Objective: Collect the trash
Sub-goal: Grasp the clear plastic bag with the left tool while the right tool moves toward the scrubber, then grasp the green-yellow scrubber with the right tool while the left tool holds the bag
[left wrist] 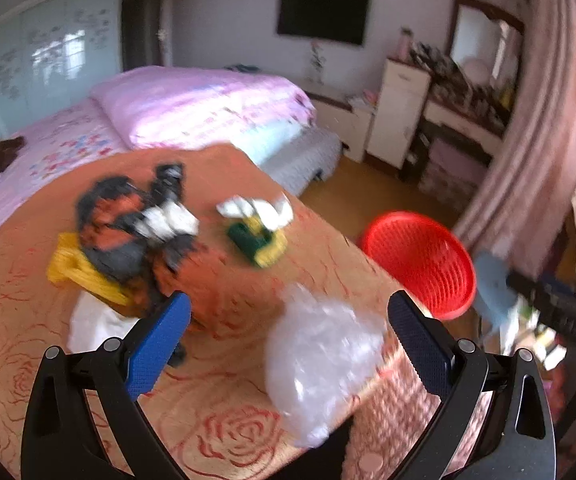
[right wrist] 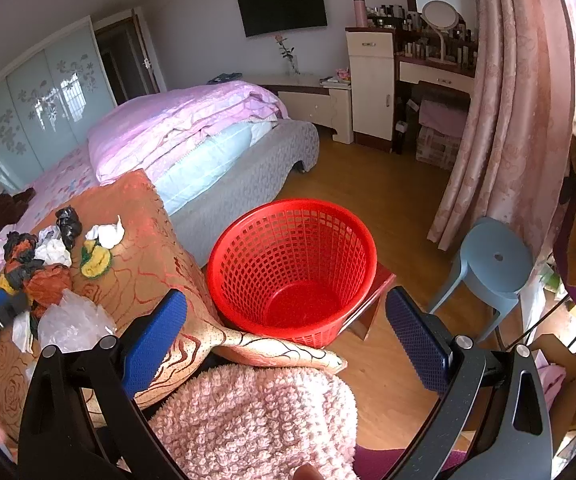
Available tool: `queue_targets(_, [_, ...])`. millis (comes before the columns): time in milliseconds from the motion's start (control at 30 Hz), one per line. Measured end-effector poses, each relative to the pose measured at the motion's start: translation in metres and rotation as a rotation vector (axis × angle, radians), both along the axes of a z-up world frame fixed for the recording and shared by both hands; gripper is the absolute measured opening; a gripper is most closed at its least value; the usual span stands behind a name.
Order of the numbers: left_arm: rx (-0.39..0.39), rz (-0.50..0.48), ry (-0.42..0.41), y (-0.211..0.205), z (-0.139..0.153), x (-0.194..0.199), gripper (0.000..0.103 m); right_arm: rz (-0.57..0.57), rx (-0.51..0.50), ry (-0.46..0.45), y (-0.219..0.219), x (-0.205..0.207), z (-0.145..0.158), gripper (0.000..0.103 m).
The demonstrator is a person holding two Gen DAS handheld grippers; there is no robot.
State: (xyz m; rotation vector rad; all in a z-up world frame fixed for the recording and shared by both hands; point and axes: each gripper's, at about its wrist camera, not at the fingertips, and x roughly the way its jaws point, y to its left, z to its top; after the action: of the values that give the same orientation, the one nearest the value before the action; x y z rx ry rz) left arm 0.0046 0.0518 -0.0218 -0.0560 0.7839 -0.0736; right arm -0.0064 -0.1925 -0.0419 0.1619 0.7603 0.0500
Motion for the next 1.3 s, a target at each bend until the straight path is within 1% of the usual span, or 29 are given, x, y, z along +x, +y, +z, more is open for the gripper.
queue_targets(100, [0.003,-0.040,0.044,-0.008,-0.015,0.004,0.095,0.002,-0.001,0.007,-0.001,0.007,0.004,0.097])
queue_targets(200, [0.003,-0.049,0.060,-0.009,-0.023,0.005,0.093,0.004,-0.003,0.017,-0.001,0.011,0.004,0.097])
queue_targets(267, [-0.005,-0.050,0.070,-0.007,-0.027,0.006,0.081,0.006,-0.004,0.027,-0.001,0.013,0.004,0.097])
queue_targets(300, [-0.009,-0.049,0.077,-0.006,-0.028,0.008,0.077,0.007,-0.004,0.031,-0.001,0.013,0.003,0.097])
queue_targets(367, [-0.027,-0.053,0.095,-0.003,-0.033,0.009,0.062,0.012,-0.005,0.042,0.000,0.015,0.002,0.097])
queue_targets(467, [-0.030,-0.053,0.109,-0.001,-0.040,0.011,0.049,0.020,-0.007,0.056,0.001,0.017,0.000,0.097])
queue_targets(567, [-0.027,-0.053,0.098,0.000,-0.039,0.009,0.041,0.028,-0.014,0.062,0.003,0.019,-0.002,0.097])
queue_targets(667, [-0.035,-0.042,0.078,0.006,-0.034,0.005,0.038,0.043,-0.020,0.069,0.007,0.020,-0.004,0.097])
queue_targets(767, [-0.043,-0.022,0.054,0.013,-0.026,0.001,0.038,0.059,-0.033,0.070,0.012,0.021,-0.005,0.097])
queue_targets(967, [-0.044,0.048,-0.037,0.034,0.003,-0.012,0.038,0.109,-0.065,0.052,0.028,0.025,-0.005,0.097])
queue_targets(1133, [-0.042,0.163,-0.114,0.059,0.024,-0.022,0.038,0.177,-0.090,0.027,0.051,0.039,-0.003,0.097])
queue_targets(1200, [-0.033,0.222,-0.152,0.069,0.031,-0.027,0.038,0.223,-0.090,0.020,0.066,0.048,-0.002,0.097])
queue_targets(1300, [-0.021,0.285,-0.186,0.080,0.040,-0.032,0.038,0.300,-0.102,0.013,0.092,0.062,-0.003,0.097])
